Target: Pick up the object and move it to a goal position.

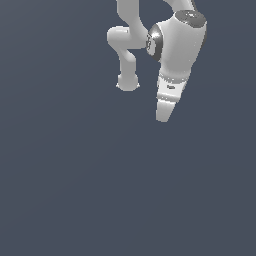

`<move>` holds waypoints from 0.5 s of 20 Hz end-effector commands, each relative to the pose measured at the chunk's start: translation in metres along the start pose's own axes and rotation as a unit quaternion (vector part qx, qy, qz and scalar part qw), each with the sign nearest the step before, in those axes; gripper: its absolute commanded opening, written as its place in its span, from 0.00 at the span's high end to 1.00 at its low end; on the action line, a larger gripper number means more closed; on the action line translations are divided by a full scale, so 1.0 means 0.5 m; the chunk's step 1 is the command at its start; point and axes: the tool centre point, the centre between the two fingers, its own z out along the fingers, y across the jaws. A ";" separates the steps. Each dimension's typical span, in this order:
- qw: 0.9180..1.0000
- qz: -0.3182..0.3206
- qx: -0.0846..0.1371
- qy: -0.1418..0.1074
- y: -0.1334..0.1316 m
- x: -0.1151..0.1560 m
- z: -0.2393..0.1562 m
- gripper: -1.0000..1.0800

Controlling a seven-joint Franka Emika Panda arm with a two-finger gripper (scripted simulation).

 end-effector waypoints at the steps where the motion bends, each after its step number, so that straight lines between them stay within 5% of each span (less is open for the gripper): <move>1: 1.000 0.001 0.000 0.000 -0.007 0.036 -0.043 1.00; 10: 1.000 0.002 0.000 0.000 -0.014 0.120 -0.141 1.00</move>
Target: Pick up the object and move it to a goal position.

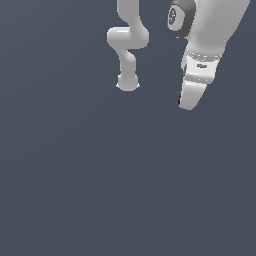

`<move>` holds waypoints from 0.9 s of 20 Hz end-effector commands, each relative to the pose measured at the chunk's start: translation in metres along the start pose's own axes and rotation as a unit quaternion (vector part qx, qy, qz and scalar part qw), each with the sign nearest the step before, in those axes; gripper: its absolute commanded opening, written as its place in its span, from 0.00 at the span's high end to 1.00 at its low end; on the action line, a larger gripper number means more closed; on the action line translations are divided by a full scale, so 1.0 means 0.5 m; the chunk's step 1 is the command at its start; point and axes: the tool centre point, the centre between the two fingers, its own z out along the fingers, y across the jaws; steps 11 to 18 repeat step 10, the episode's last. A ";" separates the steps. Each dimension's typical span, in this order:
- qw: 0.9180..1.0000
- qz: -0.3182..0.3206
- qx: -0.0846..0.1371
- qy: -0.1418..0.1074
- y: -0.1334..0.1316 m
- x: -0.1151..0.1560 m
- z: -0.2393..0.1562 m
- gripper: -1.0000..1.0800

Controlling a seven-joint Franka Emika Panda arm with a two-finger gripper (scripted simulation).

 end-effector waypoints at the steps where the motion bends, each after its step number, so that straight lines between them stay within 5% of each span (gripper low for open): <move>1: 1.000 0.001 0.000 0.000 -0.001 0.016 -0.018 1.00; 18: 1.000 0.001 0.000 0.000 0.000 0.034 -0.037 1.00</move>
